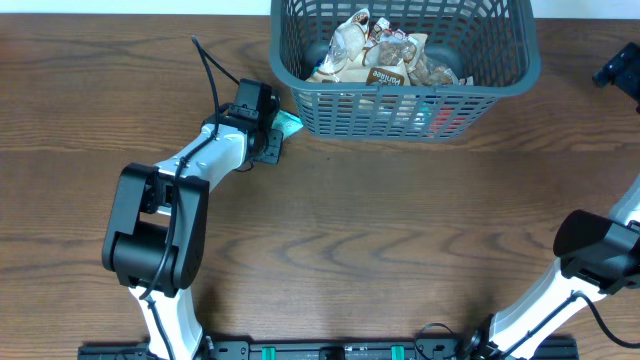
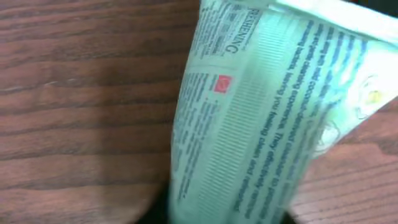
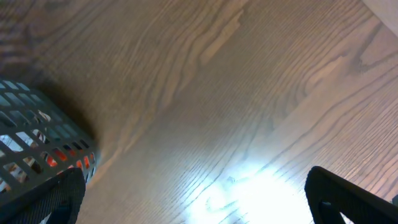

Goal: Pack container
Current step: 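Lift the wipe pack and lower it into the basket with left gripper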

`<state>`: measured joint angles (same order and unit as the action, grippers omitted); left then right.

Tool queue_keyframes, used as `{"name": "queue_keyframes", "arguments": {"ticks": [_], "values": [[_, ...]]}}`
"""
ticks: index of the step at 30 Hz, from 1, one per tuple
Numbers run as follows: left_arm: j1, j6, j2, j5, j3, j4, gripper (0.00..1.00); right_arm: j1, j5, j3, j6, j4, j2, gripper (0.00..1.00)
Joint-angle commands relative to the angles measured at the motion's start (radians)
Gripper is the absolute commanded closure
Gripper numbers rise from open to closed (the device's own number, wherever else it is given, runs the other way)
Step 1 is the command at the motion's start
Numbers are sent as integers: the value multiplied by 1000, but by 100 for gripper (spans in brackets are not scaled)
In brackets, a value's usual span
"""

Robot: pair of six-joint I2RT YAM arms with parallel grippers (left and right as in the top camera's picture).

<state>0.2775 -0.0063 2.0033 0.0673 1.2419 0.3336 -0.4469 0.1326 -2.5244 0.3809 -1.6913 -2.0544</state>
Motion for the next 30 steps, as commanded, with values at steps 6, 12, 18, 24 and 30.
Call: {"name": "queue_keyframes", "arguments": {"ticks": [6,12,18,24,30], "values": [[-2,-52,-24,-10,26,80,94,-4,17,2,-12,-3,1,1],[-6,-135,-219,-135,31,121,94,-4,17,2,-12,-3,1,1],[-6,-134,-503,-261,32,192,94,-4,17,2,-12,-3,1,1],[-6,-134,-764,-323,47,205,94,-4,17,2,-11,-3,1,1],[38,-139,-856,-303,118,204,94,-4,17,2,-11,-3,1,1]]}}
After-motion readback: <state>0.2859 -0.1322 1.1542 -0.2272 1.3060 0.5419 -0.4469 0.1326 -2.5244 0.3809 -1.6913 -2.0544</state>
